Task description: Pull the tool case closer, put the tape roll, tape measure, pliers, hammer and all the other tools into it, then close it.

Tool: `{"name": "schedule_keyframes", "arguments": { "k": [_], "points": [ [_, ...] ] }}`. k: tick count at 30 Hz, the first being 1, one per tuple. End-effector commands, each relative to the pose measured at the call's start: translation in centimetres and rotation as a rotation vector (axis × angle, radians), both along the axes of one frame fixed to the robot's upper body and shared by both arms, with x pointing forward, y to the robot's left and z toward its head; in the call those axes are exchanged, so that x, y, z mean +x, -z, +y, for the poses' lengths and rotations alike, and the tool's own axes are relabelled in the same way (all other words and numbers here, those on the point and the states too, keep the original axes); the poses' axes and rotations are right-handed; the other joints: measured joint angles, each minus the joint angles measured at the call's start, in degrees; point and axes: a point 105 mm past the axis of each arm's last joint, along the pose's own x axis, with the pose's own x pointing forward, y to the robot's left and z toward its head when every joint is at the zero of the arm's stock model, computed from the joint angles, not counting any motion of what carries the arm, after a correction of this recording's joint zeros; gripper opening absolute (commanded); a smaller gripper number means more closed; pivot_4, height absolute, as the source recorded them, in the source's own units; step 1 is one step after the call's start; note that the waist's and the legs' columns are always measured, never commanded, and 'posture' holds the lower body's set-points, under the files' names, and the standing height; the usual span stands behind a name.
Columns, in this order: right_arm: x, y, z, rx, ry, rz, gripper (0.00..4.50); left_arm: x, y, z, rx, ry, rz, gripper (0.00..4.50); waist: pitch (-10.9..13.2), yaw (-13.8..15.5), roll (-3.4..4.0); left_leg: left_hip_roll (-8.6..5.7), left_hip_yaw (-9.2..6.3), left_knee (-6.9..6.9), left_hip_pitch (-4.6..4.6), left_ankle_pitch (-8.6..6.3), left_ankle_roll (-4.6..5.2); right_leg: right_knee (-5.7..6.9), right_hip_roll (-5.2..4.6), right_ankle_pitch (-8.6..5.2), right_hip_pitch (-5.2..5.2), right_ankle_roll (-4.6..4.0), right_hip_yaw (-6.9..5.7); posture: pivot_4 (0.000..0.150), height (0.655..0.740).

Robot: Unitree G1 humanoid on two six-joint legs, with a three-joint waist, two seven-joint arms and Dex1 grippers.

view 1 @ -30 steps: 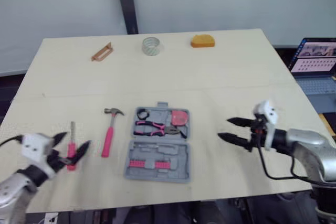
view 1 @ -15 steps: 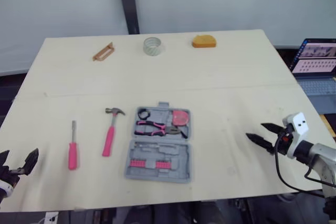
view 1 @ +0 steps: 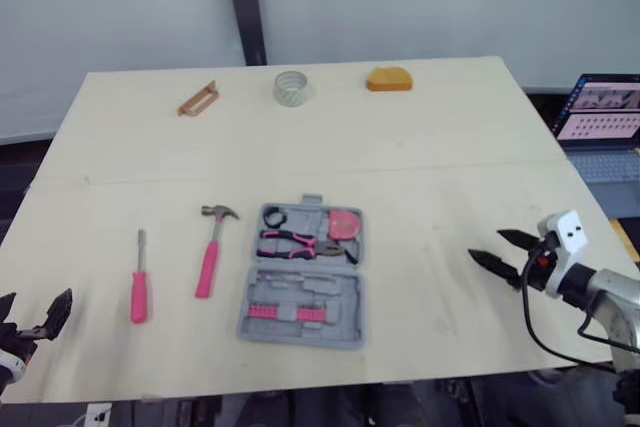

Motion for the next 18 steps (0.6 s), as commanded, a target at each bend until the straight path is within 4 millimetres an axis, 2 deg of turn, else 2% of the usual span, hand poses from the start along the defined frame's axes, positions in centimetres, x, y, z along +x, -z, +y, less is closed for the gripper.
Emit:
{"name": "schedule_keyframes", "arguments": {
  "k": [1,4,9,11,16,18],
  "points": [
    [0.3,-2.1,1.6,0.001,-0.071,-0.052,4.47,0.5,-1.0,-0.9,0.019,0.032,-0.028,4.5,0.0,0.0,0.0,0.0,0.0,0.0,0.0,0.0,0.0,0.0,0.0,0.0,0.0,0.0,0.0,0.15,0.74],
    [0.6,-3.2,4.4,0.01,-0.171,-0.064,4.47,1.1,-1.0,-2.6,0.0,0.076,-0.03,4.5,0.0,-0.04,0.0,0.01,-0.01,0.0,0.0,0.0,0.0,0.0,0.0,0.0,0.0,0.0,0.0,0.15,0.74],
    [0.5,-5.6,9.7,0.041,-0.358,-0.089,4.47,2.9,-1.0,-7.1,-0.046,0.172,-0.047,4.5,0.0,0.08,0.0,0.02,-0.06,0.03,-0.01,0.0,0.0,0.03,-0.01,0.0,0.0,0.01,0.01,0.15,0.74],
    [-0.1,-5.9,11.7,0.05,-0.441,-0.08,4.47,3.6,-0.7,-9.1,-0.054,0.229,-0.038,4.5,0.0,0.2,0.0,0.02,-0.12,0.04,-0.02,0.0,0.0,0.02,-0.01,0.01,0.0,0.01,-0.01,0.15,0.74],
    [-0.8,-6.4,15.5,0.053,-0.561,-0.09,4.47,5.1,0.0,-11.7,-0.071,0.275,-0.023,4.5,-0.02,0.09,-0.02,0.01,-0.12,0.05,-0.02,0.0,0.0,0.02,0.0,0.01,0.01,0.01,-0.02,0.15,0.74],
    [-0.9,-6.7,16.9,0.057,-0.599,-0.107,4.47,6.3,0.0,-13.3,-0.086,0.291,-0.025,4.5,-0.01,0.08,-0.02,0.01,-0.1,0.05,-0.02,0.0,-0.01,0.03,0.0,0.01,-0.01,0.01,-0.01,0.15,0.74]
  ]
}}
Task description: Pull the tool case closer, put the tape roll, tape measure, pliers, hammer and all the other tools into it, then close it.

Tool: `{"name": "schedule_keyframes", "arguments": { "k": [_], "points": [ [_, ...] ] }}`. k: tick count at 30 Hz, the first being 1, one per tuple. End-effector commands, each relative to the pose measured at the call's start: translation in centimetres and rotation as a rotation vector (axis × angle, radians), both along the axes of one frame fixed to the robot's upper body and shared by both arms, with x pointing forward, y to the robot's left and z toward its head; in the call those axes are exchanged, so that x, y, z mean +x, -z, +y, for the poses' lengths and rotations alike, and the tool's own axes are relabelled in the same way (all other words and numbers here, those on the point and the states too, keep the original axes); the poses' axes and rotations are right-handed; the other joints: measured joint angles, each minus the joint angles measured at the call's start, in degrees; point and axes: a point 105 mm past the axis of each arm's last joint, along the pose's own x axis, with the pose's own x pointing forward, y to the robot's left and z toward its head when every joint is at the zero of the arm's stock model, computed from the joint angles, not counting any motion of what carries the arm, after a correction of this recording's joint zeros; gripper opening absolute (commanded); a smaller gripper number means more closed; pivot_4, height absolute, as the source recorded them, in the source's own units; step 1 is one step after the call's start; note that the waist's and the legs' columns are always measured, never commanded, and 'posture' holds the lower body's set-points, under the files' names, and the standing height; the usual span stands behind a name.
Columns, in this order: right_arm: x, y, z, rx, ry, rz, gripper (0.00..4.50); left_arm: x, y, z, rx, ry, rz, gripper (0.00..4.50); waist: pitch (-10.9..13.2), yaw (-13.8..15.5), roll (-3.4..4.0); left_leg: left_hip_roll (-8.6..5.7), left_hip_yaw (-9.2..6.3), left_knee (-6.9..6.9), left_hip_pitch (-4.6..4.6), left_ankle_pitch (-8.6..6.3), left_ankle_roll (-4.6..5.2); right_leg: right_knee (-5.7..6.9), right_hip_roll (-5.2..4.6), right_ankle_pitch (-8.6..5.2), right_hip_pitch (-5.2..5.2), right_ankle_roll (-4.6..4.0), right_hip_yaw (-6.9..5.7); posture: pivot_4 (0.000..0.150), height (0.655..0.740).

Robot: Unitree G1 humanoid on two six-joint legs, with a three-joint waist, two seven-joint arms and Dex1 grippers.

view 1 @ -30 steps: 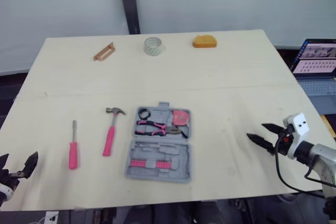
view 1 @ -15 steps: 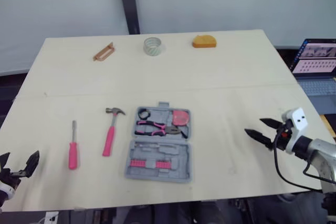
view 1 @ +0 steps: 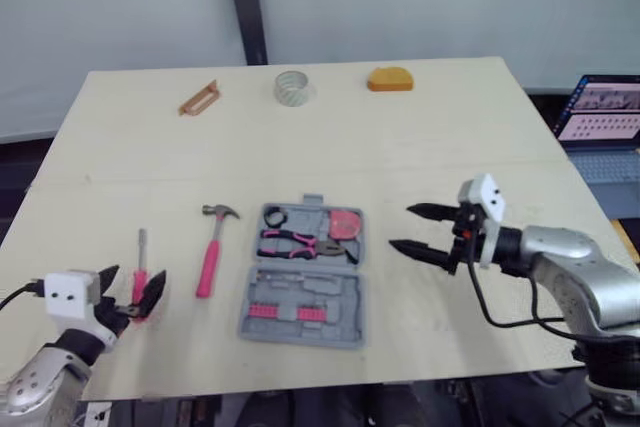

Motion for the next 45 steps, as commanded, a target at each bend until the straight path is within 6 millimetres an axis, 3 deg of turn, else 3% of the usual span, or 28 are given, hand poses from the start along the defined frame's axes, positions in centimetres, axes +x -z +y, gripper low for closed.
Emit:
{"name": "schedule_keyframes", "arguments": {
  "k": [1,4,10,17,28,32,45],
  "points": [
    [-0.7,-1.5,2.7,0.016,-0.085,-0.07,4.47,1.9,-0.8,-2.7,0.006,0.025,-0.023,4.5,0.0,0.09,0.0,0.0,-0.01,0.0,0.0,0.0,0.0,0.01,0.0,0.0,0.0,0.0,0.0,0.15,0.74],
    [-0.8,-1.8,3.6,0.027,-0.106,-0.083,4.47,3.6,-0.8,-4.9,0.0,0.058,-0.007,4.5,-0.03,0.31,-0.06,-0.04,-0.08,0.04,-0.02,0.0,0.0,0.03,-0.01,0.01,0.01,0.02,0.0,0.15,0.74],
    [-0.9,-2.0,4.5,0.04,-0.133,-0.103,4.47,6.3,-1.3,-6.8,-0.022,0.052,0.026,4.5,-0.03,-0.17,-0.07,-0.05,-0.08,0.01,-0.01,0.0,0.0,0.11,0.0,0.02,-0.05,0.03,-0.03,0.15,0.74],
    [-0.9,-2.5,5.2,0.016,-0.166,-0.147,4.47,8.8,-1.7,-6.1,-0.039,-0.043,0.079,4.5,-0.03,-0.21,-0.07,-0.05,-0.07,0.03,-0.01,0.01,-0.01,0.13,-0.01,0.02,-0.06,0.03,-0.04,0.15,0.74],
    [-0.5,-3.1,5.6,0.021,-0.158,-0.176,4.47,10.7,0.4,-6.5,0.013,-0.036,0.2,4.5,-0.03,-0.2,-0.08,-0.06,-0.08,0.03,-0.01,0.01,-0.02,0.12,-0.01,0.02,-0.06,0.04,-0.07,0.15,0.74],
    [-0.3,-3.2,5.7,0.022,-0.151,-0.183,4.5,11.3,0.7,-6.1,0.019,-0.035,0.218,3.23,-0.03,-0.23,-0.08,-0.07,-0.08,0.03,-0.01,0.02,-0.04,0.13,-0.01,0.02,-0.06,0.04,-0.07,0.15,0.74],
    [0.0,-3.6,5.7,0.033,-0.133,-0.189,4.5,12.1,1.9,-6.6,0.028,-0.036,0.255,3.23,-0.03,-0.07,-0.07,-0.06,-0.09,0.06,0.0,0.02,-0.04,0.19,-0.02,0.02,-0.07,0.04,-0.09,0.15,0.74]
  ]
}}
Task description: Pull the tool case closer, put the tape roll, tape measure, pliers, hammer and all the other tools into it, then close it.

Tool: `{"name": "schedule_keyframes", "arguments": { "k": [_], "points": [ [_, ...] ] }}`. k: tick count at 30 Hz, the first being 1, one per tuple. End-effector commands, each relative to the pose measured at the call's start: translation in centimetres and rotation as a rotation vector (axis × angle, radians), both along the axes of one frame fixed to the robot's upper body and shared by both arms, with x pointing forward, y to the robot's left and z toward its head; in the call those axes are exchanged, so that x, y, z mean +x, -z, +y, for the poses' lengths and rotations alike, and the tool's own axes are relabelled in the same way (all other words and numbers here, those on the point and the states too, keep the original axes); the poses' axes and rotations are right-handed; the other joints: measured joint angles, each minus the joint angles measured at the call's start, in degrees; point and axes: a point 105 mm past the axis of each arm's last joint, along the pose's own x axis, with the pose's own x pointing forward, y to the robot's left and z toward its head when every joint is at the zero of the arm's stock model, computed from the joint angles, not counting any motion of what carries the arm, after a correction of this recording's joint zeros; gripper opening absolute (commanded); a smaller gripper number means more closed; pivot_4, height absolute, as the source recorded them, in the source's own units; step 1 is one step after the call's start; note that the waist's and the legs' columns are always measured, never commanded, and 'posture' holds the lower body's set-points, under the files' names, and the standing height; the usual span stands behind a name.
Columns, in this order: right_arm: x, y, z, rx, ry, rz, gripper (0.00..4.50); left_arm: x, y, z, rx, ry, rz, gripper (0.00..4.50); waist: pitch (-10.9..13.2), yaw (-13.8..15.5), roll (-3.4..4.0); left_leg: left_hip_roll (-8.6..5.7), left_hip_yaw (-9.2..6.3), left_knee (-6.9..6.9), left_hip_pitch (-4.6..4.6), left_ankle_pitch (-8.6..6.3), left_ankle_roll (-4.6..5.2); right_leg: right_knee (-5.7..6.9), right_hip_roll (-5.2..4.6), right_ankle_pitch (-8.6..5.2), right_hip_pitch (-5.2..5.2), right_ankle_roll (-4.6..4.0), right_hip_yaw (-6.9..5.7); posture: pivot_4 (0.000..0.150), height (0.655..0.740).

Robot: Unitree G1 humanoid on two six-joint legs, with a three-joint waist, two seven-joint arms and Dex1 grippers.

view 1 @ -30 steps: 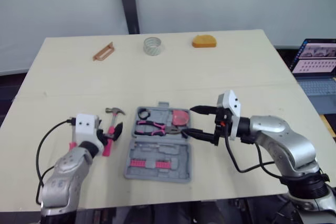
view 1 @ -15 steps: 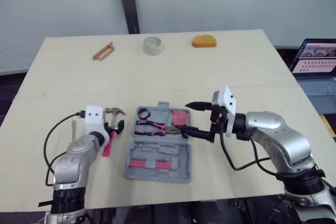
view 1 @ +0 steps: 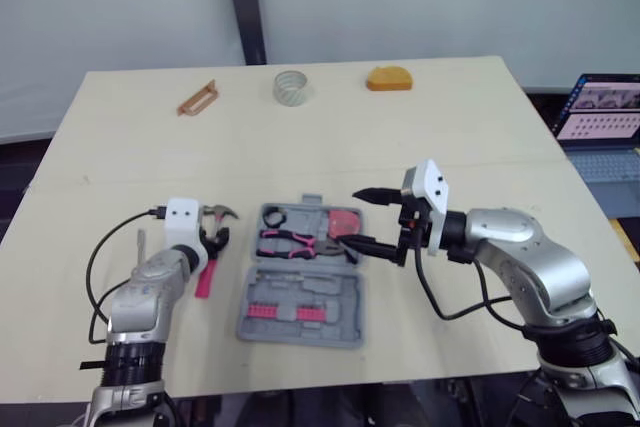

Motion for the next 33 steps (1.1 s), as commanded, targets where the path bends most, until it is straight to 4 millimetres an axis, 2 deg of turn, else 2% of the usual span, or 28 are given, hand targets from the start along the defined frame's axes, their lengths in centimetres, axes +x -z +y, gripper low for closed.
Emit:
{"name": "schedule_keyframes", "arguments": {
  "k": [1,9,33],
  "points": [
    [0.0,-1.2,0.1,0.025,0.001,-0.042,4.5,0.4,0.4,-0.4,0.009,0.001,0.012,3.23,0.0,0.07,0.0,0.0,0.0,0.01,0.0,0.0,0.0,0.03,0.0,0.0,0.0,0.0,0.0,0.15,0.74],
    [0.2,-1.5,0.0,0.023,0.0,-0.047,4.5,1.3,0.5,-1.1,0.001,0.002,0.016,3.23,0.0,0.22,0.0,-0.02,-0.02,0.08,0.0,0.0,0.0,0.13,-0.02,0.0,0.01,0.0,0.0,0.15,0.74],
    [0.0,-1.0,0.0,0.029,0.008,-0.025,4.5,2.1,0.5,-1.8,-0.007,0.015,0.003,3.23,0.0,1.17,0.0,-0.04,-0.04,0.21,-0.01,0.0,0.0,0.2,-0.04,0.0,0.01,0.0,-0.01,0.15,0.74]
  ]
}}
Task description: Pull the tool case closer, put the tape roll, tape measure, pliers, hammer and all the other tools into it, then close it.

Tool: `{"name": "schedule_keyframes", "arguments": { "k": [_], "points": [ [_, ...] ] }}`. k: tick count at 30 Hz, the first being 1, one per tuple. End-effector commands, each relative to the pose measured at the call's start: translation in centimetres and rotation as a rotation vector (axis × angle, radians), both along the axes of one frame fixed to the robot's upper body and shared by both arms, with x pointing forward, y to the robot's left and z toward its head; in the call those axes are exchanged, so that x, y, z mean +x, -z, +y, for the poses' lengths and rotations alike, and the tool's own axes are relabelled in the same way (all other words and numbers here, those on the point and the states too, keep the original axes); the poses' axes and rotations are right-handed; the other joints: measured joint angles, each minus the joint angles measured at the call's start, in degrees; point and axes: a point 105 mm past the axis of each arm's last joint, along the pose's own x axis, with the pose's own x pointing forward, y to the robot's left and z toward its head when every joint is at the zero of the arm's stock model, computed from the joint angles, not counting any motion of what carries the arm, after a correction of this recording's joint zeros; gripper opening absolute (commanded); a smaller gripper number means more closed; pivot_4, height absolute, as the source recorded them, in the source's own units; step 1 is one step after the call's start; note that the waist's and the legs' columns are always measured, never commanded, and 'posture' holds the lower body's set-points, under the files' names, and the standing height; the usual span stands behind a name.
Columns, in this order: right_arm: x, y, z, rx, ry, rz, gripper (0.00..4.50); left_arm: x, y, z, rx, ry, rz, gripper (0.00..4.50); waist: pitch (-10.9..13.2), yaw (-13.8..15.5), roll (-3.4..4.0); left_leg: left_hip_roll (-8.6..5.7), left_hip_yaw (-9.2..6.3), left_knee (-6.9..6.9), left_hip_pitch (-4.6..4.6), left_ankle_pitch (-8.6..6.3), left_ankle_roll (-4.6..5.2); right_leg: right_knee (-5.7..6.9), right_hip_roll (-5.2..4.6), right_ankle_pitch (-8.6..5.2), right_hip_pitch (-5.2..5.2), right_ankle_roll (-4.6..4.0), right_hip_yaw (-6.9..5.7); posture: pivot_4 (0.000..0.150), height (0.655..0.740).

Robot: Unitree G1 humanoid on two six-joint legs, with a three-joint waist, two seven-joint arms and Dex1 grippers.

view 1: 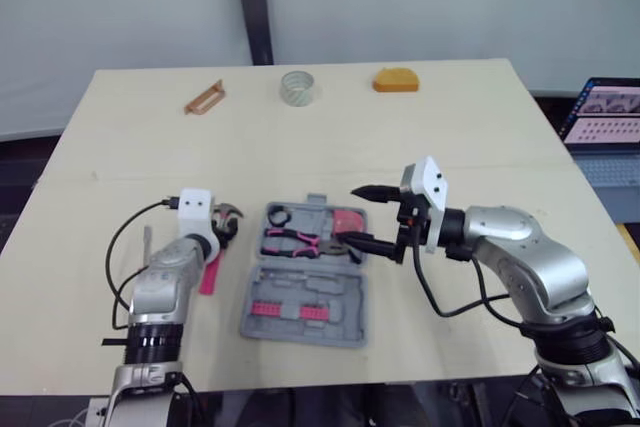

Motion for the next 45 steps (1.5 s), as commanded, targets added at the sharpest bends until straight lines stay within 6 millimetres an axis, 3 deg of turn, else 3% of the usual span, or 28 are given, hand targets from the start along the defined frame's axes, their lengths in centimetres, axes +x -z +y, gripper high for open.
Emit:
{"name": "schedule_keyframes", "arguments": {
  "k": [1,11,20,23,28,40,45],
  "points": [
    [-0.1,-0.8,-0.2,0.021,0.007,-0.026,4.5,0.0,0.6,-0.5,0.001,0.016,0.024,3.23,0.0,0.1,0.0,0.0,0.0,0.0,0.0,0.0,0.0,0.0,0.0,0.0,0.0,0.0,0.0,0.15,0.74],
    [-0.1,0.4,-2.1,0.017,0.065,0.022,4.5,-1.0,0.9,0.4,0.006,-0.004,0.022,3.23,0.0,-0.07,0.0,0.01,0.01,-0.02,0.0,0.0,0.0,0.0,0.0,0.0,-0.01,0.0,0.0,0.15,0.74],
    [0.0,0.1,-1.6,0.026,0.057,0.012,4.5,-0.4,0.9,-0.4,0.001,0.014,0.022,3.23,0.0,0.1,0.0,0.01,0.02,-0.02,0.0,0.0,0.0,-0.01,0.0,0.0,-0.01,0.0,-0.01,0.15,0.74],
    [-0.2,-0.1,-1.3,0.027,0.041,0.005,4.5,-0.4,1.0,-0.4,0.002,0.015,0.023,2.32,0.0,0.19,0.0,0.0,0.02,-0.01,0.0,0.0,0.0,0.0,0.0,0.0,0.0,0.0,-0.01,0.15,0.74],
    [-0.8,-0.6,-1.1,0.022,0.007,-0.004,4.5,-0.4,1.2,-0.4,0.003,0.014,0.024,0.01,0.0,0.27,0.0,0.0,0.02,-0.01,-0.01,0.0,0.0,-0.01,-0.01,0.0,0.0,0.0,-0.01,0.15,0.74],
    [-2.1,-1.4,-0.9,0.011,-0.07,-0.007,4.5,-0.4,1.1,-0.8,0.001,0.04,0.012,0.01,0.0,0.33,0.0,0.0,0.01,0.0,-0.01,0.0,0.0,-0.02,-0.01,0.0,0.01,0.0,-0.01,0.15,0.74],
    [-2.7,-1.6,-0.9,0.008,-0.109,-0.006,4.5,0.0,-0.8,-0.3,0.021,0.05,-0.034,0.01,0.01,0.3,-0.01,0.0,0.01,0.0,-0.02,0.0,0.0,-0.04,-0.01,0.0,0.01,0.0,-0.02,0.15,0.74]
  ]
}}
